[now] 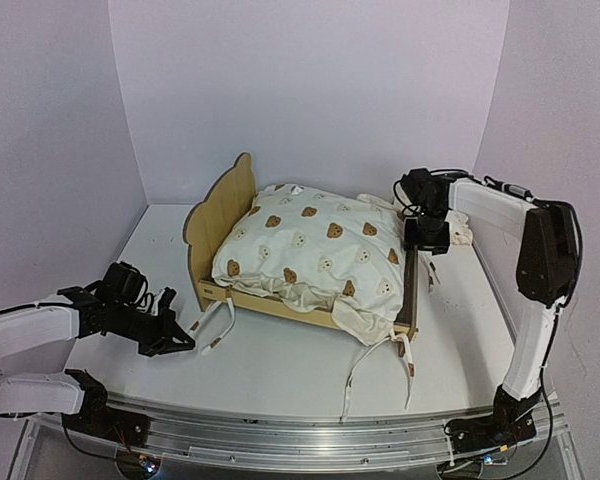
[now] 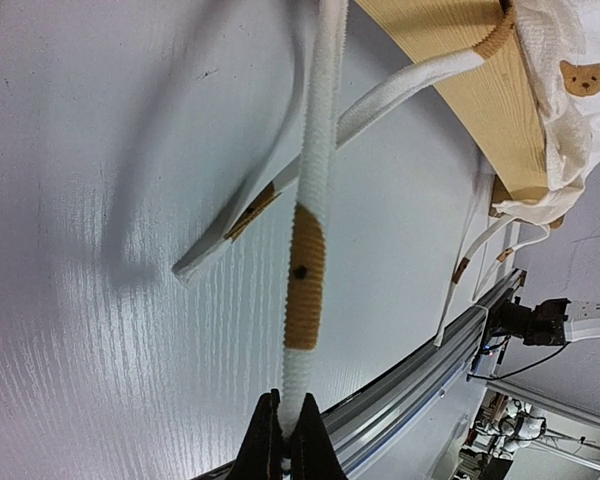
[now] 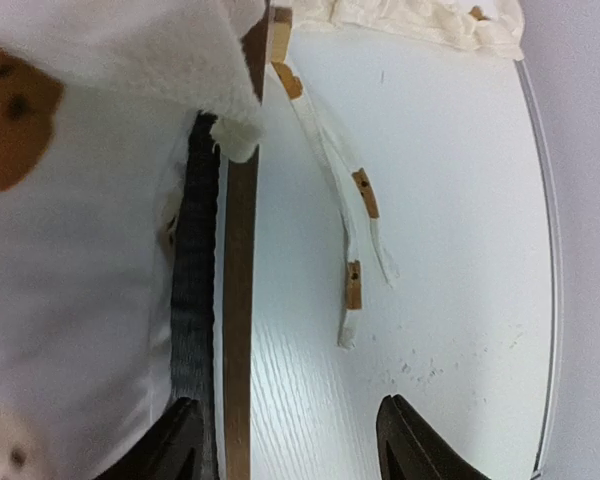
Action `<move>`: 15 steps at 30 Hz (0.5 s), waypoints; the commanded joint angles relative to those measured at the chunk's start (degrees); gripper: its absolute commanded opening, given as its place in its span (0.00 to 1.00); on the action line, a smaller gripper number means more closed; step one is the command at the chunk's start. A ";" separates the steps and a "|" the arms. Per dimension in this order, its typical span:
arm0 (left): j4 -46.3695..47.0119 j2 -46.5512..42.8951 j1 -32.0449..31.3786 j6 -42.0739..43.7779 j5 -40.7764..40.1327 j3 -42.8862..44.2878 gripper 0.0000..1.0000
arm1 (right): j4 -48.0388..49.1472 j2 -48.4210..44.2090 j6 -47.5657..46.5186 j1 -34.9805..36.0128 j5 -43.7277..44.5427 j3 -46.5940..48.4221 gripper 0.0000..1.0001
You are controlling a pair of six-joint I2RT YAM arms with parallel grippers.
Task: Set up the pet bed
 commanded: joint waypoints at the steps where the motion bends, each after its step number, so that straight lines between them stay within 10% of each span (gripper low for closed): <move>1: -0.40 -1.92 -0.09 -0.67 -1.61 0.94 0.00 | -1.63 -17.38 -12.90 2.63 -3.75 -1.57 0.63; 9: -3.28 -2.95 0.05 -4.35 -1.06 -0.56 0.00 | 18.27 -15.88 -52.30 34.15 -20.18 -6.38 0.67; 15: -5.04 -2.81 0.22 -5.98 -2.13 -0.14 0.00 | 25.87 3.74 -68.18 42.66 -34.60 2.67 0.68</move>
